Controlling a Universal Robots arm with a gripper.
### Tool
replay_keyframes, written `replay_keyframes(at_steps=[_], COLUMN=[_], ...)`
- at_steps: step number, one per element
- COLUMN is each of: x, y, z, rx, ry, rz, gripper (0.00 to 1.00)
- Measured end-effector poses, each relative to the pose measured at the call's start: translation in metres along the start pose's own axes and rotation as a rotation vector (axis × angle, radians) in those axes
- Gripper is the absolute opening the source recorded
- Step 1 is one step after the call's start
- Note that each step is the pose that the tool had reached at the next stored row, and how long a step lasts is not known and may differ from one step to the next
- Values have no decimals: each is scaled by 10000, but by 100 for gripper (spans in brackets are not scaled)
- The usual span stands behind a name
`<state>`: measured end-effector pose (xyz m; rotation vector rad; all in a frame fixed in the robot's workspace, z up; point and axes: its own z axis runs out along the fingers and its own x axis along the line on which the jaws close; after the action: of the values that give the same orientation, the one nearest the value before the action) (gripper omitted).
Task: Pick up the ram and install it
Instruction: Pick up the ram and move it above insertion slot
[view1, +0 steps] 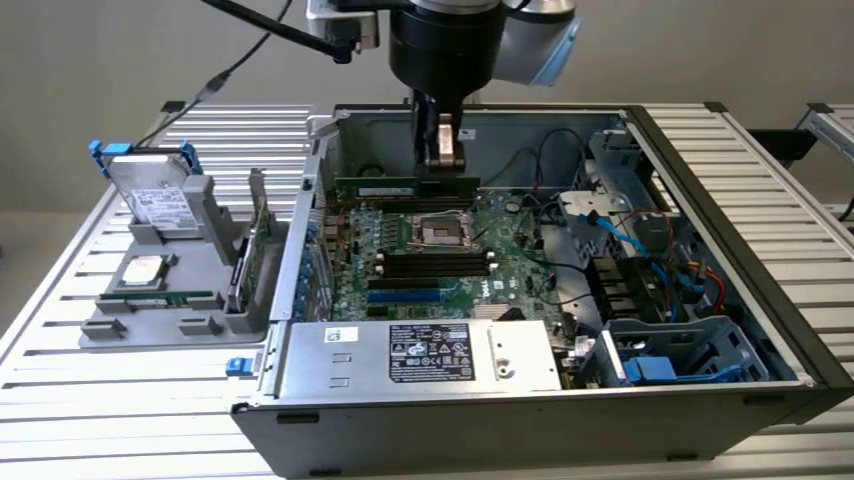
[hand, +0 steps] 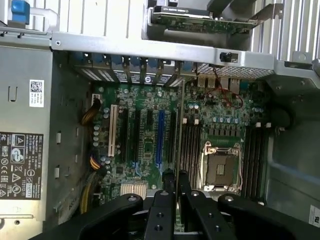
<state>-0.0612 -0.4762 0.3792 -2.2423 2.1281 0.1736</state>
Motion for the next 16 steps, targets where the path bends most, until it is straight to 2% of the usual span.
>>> replay_keyframes(at_steps=[4, 16], x=[-43, -335], y=[-134, -387], z=[36, 188], rx=[1, -2], ry=[1, 1], rz=[2, 1], gripper=[13, 13])
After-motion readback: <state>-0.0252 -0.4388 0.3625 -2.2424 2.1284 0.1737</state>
